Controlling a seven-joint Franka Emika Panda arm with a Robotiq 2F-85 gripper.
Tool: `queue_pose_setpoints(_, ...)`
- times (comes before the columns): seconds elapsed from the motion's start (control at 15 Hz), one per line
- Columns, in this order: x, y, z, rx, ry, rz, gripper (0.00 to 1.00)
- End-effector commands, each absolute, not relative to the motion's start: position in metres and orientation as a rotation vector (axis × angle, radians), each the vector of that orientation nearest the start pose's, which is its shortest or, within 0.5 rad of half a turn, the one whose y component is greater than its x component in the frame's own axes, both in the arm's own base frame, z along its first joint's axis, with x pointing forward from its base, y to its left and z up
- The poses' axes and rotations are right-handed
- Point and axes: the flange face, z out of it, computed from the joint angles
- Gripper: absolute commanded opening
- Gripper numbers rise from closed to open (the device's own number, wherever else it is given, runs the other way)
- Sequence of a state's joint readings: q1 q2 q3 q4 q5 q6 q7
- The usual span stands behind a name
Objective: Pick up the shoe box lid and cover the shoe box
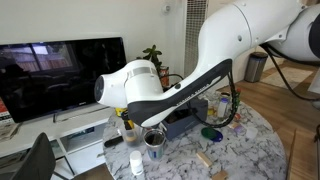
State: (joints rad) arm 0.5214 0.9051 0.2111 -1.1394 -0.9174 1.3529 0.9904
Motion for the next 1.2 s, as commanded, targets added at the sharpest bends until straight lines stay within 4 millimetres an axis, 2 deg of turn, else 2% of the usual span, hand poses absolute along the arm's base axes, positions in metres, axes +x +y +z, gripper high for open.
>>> queue_pose_setpoints(0.0,0.612,0.35,0.268,2.209,-0.23,0.172,1.0)
queue_pose_setpoints(0.4,0.622,0.328,0.305,2.309,-0.378,0.224,1.0)
queue_pose_setpoints(0.8,0.65,0.288,0.303,2.513,-0.635,0.311,1.0)
queue_pose_setpoints(1.13,0.658,0.253,0.293,2.618,-0.798,0.411,1.0)
